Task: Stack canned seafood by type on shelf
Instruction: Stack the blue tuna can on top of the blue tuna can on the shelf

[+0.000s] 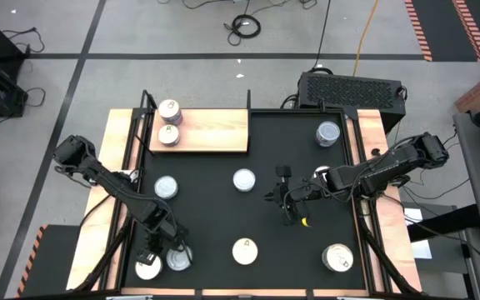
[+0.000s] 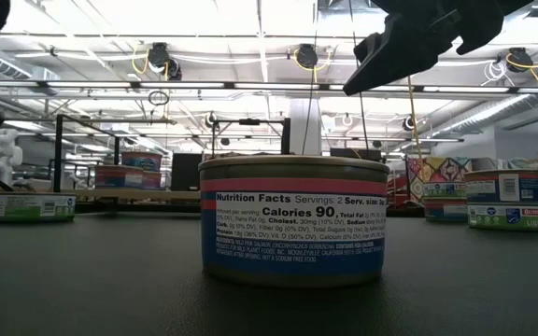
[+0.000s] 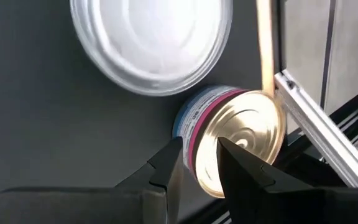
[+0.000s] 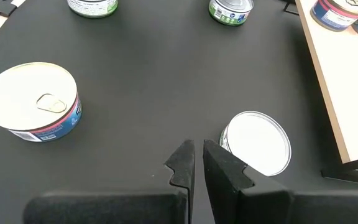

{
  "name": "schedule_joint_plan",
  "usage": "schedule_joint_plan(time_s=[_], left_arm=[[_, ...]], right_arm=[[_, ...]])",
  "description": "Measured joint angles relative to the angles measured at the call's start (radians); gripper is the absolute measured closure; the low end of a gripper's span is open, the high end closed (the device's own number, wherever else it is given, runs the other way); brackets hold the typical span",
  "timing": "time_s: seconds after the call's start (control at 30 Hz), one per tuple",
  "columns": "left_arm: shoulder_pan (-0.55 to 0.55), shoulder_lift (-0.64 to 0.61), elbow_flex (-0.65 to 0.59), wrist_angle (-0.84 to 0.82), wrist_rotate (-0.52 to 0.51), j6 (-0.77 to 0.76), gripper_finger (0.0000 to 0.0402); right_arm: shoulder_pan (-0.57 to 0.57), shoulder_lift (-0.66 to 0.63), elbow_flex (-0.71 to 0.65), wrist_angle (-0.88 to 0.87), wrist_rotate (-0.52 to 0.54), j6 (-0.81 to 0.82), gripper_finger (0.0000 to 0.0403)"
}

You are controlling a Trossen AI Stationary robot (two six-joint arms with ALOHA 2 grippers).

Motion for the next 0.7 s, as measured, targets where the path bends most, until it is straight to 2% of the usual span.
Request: schedule_joint_plan(time_s=[0.7], left_arm=[[-0.047, 0.009, -0.098, 0.143, 0.010, -0.051, 0.0304]], right_arm=[[0.000, 0.000, 0.000, 0.001, 0.000, 0.002, 0.0376]])
